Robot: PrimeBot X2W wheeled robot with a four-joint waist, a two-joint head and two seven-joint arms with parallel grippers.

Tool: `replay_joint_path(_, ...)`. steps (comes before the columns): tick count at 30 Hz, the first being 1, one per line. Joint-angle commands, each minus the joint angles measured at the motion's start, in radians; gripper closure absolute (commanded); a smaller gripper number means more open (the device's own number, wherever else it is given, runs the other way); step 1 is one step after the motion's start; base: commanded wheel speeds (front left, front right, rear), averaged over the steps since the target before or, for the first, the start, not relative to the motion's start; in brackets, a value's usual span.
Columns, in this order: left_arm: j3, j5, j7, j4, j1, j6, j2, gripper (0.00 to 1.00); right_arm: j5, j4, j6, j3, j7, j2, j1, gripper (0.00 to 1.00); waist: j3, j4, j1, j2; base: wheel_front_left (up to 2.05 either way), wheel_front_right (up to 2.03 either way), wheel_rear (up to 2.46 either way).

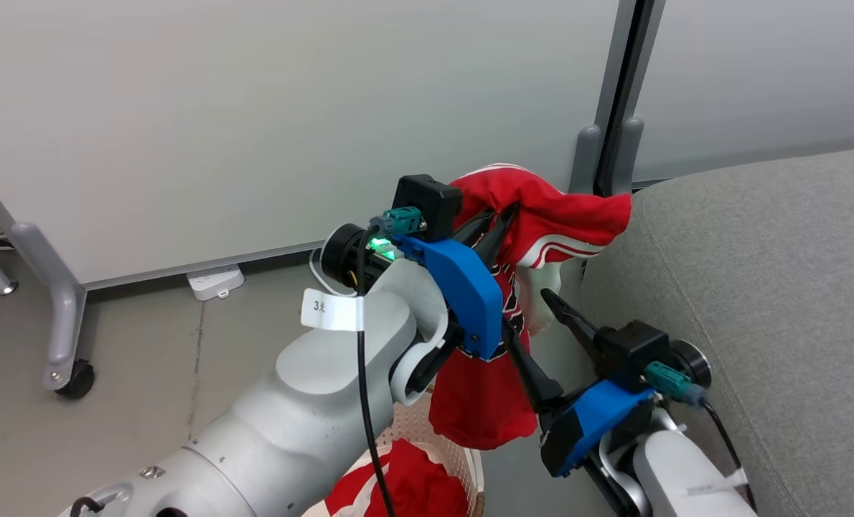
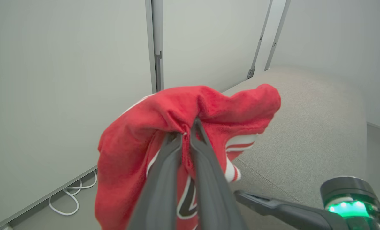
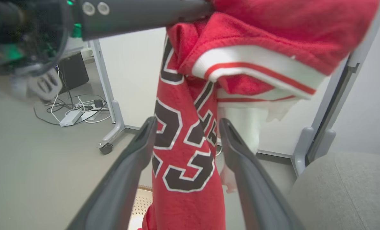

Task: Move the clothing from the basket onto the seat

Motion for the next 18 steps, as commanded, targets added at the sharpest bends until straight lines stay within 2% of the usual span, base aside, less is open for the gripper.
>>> replay_joint_path(1,-0.006,-0.006,-0.007,-0.003,-0.016,0.004,0.001,1.00,0.005,0.016,0.000,0.008,0.009,-0.004,-0.019,0.00,0.002,0.002,-0.0001,-0.0001,0.00,0.00,0.00)
replay_joint_path(14,-0.089,-0.089,-0.041,-0.036,-0.066,0.016,0.001,1.00,0.163,0.387,0.000,0.188,-0.012,-0.003,-0.322,0.00,0.014,0.033,-0.0001,-0.0001,0.00,0.00,0.00)
replay_joint_path(15,-0.094,-0.095,-0.044,-0.038,-0.069,0.016,0.001,1.00,0.179,0.408,0.000,0.205,-0.012,-0.003,-0.335,0.42,0.014,0.035,-0.0001,-0.0001,0.00,0.00,0.00)
replay_joint_path(16,-0.099,-0.099,-0.047,-0.038,-0.073,0.017,0.000,1.00,0.189,0.426,0.000,0.221,-0.019,-0.003,-0.352,1.00,0.015,0.037,-0.0001,-0.0001,0.00,0.00,0.00)
replay_joint_path(18,-0.105,-0.108,-0.051,-0.038,-0.078,0.019,0.001,1.00,0.217,0.453,0.000,0.247,-0.028,-0.003,-0.374,1.00,0.014,0.040,-0.0001,-0.0001,0.00,0.00,0.00)
